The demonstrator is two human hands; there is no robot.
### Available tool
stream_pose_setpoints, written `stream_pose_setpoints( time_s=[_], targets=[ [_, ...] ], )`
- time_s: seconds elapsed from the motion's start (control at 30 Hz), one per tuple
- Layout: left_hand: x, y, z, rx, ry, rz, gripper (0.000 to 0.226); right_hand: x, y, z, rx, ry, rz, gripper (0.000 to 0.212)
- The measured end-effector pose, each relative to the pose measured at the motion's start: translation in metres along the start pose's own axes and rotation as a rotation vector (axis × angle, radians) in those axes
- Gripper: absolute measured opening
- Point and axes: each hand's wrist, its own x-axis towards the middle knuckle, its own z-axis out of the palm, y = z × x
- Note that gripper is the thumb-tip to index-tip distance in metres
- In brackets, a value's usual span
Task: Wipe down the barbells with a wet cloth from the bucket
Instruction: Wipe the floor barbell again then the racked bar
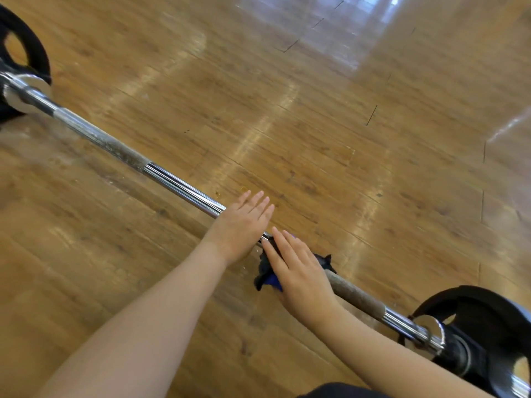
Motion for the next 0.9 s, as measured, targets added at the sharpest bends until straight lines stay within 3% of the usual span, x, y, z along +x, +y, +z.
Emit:
stream_pose_setpoints(
  time_s=[0.1, 0.2, 0.3, 0.4, 0.57, 0.7, 0.9],
  targets=[
    [-0.001, 0.0, -0.002, -0.013, 0.065, 0.012, 0.042, -0.01, 0.018, -0.001, 0.047, 0.01, -0.068, 0.079],
    [0.0, 0.002, -0.008, 0.005, 0.016, -0.02, 0.054, -0.043, 0.04, -0.013, 0.096, 0.026, -0.096, 0.075],
    [-0.002, 0.004, -0.008, 0.0, -0.043, -0.014, 0.054, -0.085, 0.058, -0.027, 0.116, -0.005, -0.047, 0.045],
    [-0.003, 0.005, -0.013, -0.023, -0.1, -0.055, 0.053, -0.111, 0.069, -0.043, 0.063, -0.026, -0.047, 0.037],
    [-0.006, 0.003, -0.02, -0.036, -0.163, -0.025, 0.056, -0.057, 0.042, -0.048, 0.077, 0.045, -0.142, 0.031],
    [-0.004, 0.001, -0.024, -0.058, -0.17, 0.006, 0.053, -0.003, 0.039, -0.016, 0.073, -0.045, -0.242, 0.061],
    [-0.005, 0.001, -0.027, -0.108, -0.201, 0.001, 0.051, -0.049, 0.05, -0.023, 0.101, -0.084, -0.173, 0.065]
  ],
)
